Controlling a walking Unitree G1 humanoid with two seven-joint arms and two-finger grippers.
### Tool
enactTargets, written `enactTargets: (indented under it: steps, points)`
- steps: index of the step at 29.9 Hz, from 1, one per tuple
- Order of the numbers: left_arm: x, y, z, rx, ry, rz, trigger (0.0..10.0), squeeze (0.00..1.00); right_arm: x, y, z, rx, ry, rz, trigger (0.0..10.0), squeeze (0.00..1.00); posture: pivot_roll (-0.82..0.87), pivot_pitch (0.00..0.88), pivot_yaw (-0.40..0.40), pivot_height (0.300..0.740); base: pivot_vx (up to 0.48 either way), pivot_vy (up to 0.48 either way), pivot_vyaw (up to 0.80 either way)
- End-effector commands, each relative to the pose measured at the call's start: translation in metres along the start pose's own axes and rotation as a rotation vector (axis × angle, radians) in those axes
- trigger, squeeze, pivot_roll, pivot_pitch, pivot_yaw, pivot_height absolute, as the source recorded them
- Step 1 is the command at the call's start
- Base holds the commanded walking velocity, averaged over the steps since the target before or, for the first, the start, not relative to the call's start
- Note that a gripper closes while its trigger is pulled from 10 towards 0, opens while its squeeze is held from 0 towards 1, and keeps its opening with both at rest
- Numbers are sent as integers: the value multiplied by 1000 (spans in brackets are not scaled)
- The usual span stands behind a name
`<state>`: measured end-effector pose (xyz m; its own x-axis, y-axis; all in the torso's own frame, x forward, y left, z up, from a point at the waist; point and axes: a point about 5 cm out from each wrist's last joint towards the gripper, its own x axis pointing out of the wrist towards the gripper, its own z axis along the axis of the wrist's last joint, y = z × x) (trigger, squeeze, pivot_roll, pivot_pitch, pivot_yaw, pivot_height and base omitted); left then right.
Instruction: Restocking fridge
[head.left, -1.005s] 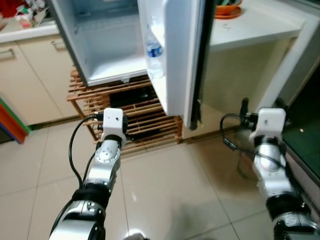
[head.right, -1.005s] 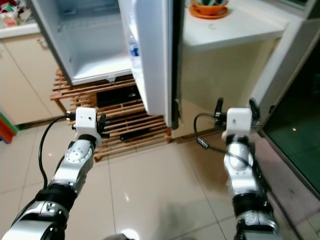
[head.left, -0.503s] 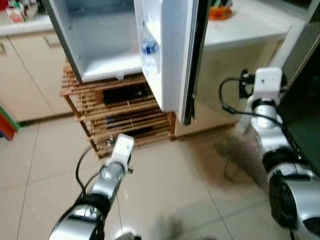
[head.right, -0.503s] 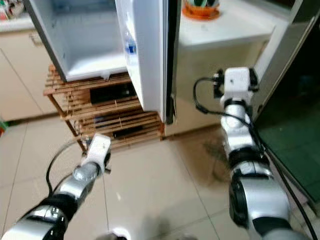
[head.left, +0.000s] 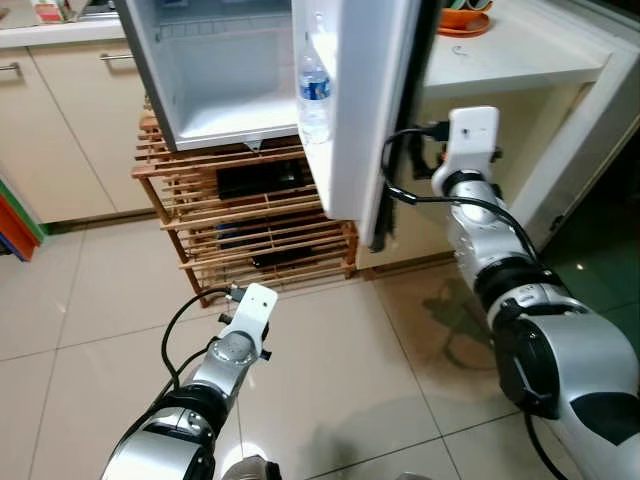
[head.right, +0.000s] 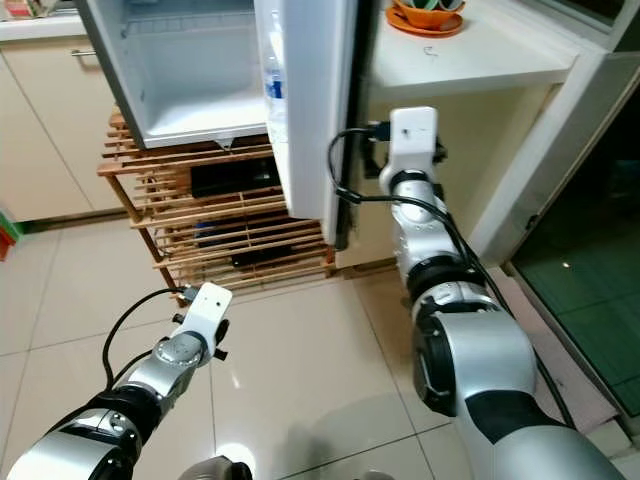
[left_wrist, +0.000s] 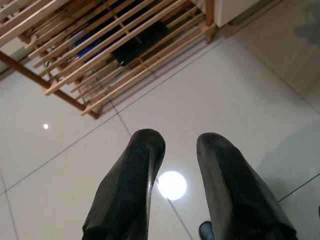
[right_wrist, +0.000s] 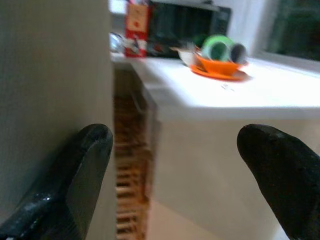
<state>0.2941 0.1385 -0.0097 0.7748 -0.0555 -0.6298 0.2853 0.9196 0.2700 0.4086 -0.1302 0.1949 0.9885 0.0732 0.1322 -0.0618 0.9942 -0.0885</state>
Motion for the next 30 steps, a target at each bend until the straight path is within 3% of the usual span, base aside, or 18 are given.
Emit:
enactTargets:
  steps: [1, 5, 6, 9, 12, 13, 15, 18, 21, 24, 30]
  points:
    - [0, 1, -1, 9, 3, 6, 10000, 0, 4, 7, 10, 44, -19, 31, 10000, 0, -17, 0, -24, 736, 0, 0, 0]
    - [0, 0, -1, 14, -2, 5, 10000, 0, 6, 40, 23, 145, -70, 137, 10000, 0, -22, 0, -29, 736, 0, 0, 0]
    - [0, 0, -1, 14, -2, 5, 10000, 0, 6, 40, 23, 145, -70, 137, 10000, 0, -22, 0, -29, 736, 0, 0, 0]
    - [0, 0, 1, 25, -7, 4, 10000, 0, 0, 88, 34, 217, -112, 295, 10000, 0, -26, 0, -29, 736, 0, 0, 0]
    - [1, 0, 6, 25, -20, 0, 10000, 0, -7, 119, 44, 274, -148, 406, 10000, 0, -25, 0, -30, 736, 0, 0, 0]
    - [1, 0, 6, 25, -20, 0, 10000, 0, -7, 119, 44, 274, -148, 406, 10000, 0, -25, 0, -30, 736, 0, 0, 0]
    - [1, 0, 11, 20, -41, -3, 10000, 0, -21, 155, 62, 354, -217, 565, 10000, 0, -21, 3, -33, 736, 0, 0, 0]
    - [1, -1, 13, 21, -50, -6, 10000, 0, -25, 162, 71, 405, -239, 612, 10000, 0, -15, 2, -39, 736, 0, 0, 0]
    - [1, -3, 16, 12, -79, -11, 10000, 0, -27, 158, 78, 435, -269, 630, 10000, 0, -11, 0, -39, 736, 0, 0, 0]
    - [-1, -2, 36, -56, -203, 3, 10000, 0, -23, 129, 69, 345, -307, 536, 10000, 0, -11, 0, -34, 736, 0, 0, 0]
    - [-15, 16, 91, -179, -516, 70, 10000, 0, -22, 45, 3, 90, -137, 143, 10000, 0, -16, 0, -22, 736, 0, 0, 0]
